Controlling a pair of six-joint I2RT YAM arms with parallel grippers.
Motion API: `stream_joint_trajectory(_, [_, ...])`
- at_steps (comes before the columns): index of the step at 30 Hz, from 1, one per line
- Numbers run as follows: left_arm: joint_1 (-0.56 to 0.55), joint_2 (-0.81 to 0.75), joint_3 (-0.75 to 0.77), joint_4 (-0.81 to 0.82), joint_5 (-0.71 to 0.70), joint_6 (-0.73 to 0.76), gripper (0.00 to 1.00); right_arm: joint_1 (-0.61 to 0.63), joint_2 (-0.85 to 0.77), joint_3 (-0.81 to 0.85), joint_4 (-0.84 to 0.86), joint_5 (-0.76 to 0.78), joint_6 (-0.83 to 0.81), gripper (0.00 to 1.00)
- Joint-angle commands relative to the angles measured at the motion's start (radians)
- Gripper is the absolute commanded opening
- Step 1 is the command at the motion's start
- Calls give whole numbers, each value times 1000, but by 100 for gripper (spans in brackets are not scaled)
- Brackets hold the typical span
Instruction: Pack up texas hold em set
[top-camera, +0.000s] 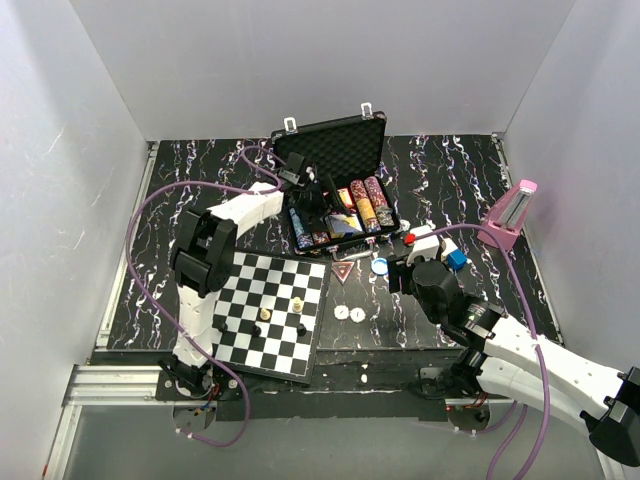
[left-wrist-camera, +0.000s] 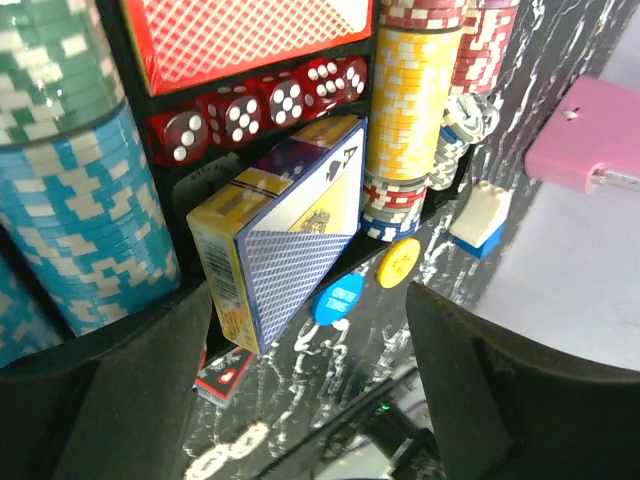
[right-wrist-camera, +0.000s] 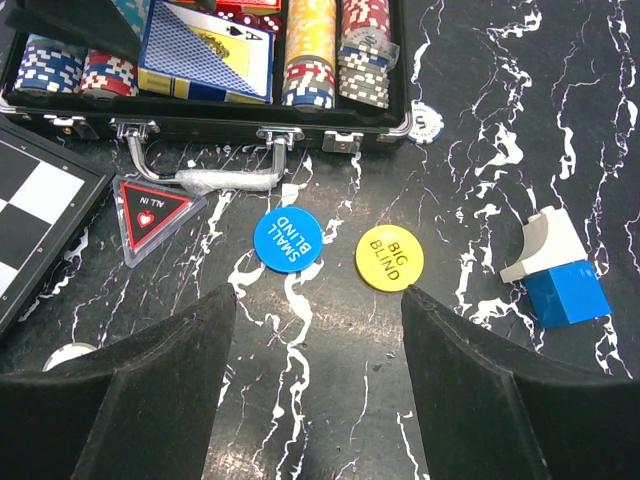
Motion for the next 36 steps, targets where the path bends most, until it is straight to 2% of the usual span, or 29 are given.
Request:
stream_joint_trajectory(1, [2, -42, 85, -139, -116, 143, 82, 2, -11, 16, -9, 16, 46, 73])
stream_joint_trajectory(5, [2, -71, 130, -191, -164, 216, 98, 1, -14, 38, -41, 18, 92, 74])
stream_joint_trajectory(9, [2, -102, 153, -217, -187, 282, 98, -1, -23, 55, -66, 12, 138, 80])
stream_joint_trajectory(13, [1, -175, 136, -179, -156, 390, 98, -19, -8, 93, -92, -36, 149, 91])
stream_joint_trajectory(17, [5, -278, 32, -79, -139, 459, 98, -135, 90, 171, -185, -175, 210, 92])
stream_joint_trajectory(19, [5, -306, 9, -71, -128, 471, 98, -226, 159, 206, -213, -282, 235, 86])
stream_joint_trajectory(21, [8, -330, -16, -70, -136, 477, 98, -289, 227, 246, -207, -378, 233, 70])
stream_joint_trajectory(25, [40, -404, -73, -77, -200, 500, 98, -297, 333, 335, -120, -482, 204, 56])
stream_joint_trajectory(30, [125, -525, -172, -64, -219, 516, 98, -297, 530, 475, -45, -580, 206, 44])
stream_joint_trajectory(36, [156, -617, -237, -73, -285, 623, 98, -292, 790, 633, 17, -700, 245, 40])
